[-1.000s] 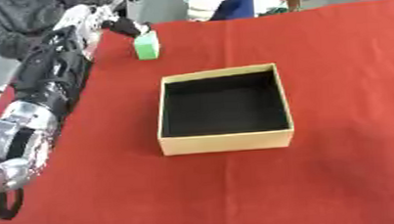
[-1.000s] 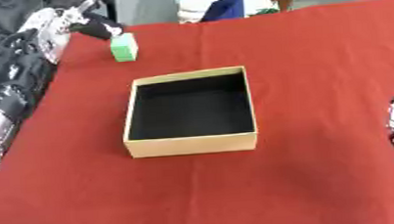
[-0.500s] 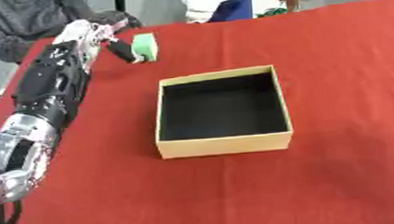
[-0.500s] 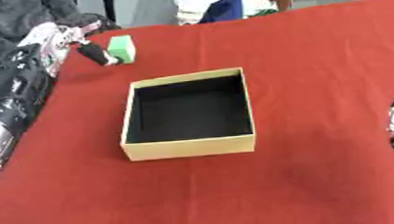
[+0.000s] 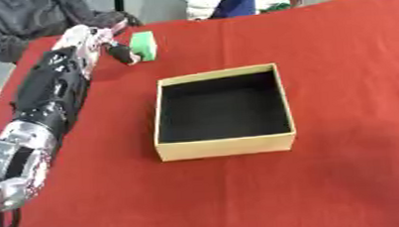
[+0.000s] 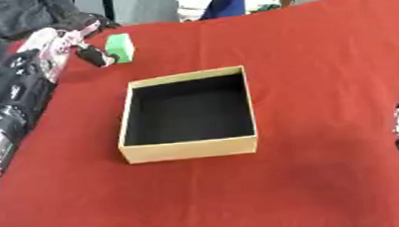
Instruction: Pick up objects on the table and place them in the box.
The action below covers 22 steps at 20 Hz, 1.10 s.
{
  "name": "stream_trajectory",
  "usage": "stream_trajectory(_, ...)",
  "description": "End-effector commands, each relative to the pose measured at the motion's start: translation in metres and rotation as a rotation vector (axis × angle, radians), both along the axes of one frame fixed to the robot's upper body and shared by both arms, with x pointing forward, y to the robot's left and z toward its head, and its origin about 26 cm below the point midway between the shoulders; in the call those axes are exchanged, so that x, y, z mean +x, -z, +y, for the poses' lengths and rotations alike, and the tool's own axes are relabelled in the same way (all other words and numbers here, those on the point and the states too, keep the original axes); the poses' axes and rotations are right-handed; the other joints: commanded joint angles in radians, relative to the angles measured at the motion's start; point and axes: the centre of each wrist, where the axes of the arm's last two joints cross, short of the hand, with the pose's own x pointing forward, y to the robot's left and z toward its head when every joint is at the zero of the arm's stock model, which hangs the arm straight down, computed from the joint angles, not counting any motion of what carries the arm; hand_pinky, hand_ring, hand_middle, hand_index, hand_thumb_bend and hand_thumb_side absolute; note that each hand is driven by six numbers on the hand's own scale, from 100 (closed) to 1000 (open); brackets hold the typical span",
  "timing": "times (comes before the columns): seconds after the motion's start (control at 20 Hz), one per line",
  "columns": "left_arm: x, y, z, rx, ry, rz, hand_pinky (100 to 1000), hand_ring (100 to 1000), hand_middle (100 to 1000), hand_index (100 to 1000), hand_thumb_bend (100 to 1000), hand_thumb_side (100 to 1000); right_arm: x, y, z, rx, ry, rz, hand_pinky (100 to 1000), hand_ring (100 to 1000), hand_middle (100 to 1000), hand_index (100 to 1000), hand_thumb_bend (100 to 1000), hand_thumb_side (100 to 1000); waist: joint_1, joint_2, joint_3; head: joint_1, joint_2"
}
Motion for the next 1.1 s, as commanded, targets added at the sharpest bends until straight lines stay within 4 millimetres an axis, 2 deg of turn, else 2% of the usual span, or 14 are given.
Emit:
stream_trajectory(0.05,-0.003,-0.019,0.008,0.001,-0.008,-0.069,828,854,842,900,333,193,-0.001,-0.009,0.001,0.013,-0.009,-0.035,527,750,502,834,100,540,-0.002,-0.013,-0.001,-0.003,-0.012)
stream_trajectory(1.1,-0.01,-0.029,0.023,-0.028,-0.037,-0.13,832,864,857,901,305,222,-0.001,-0.014,0.001,0.026,-0.014,-0.056,525,753,501,834,100,552,0.012,0.037,-0.003,-0.017,-0.022)
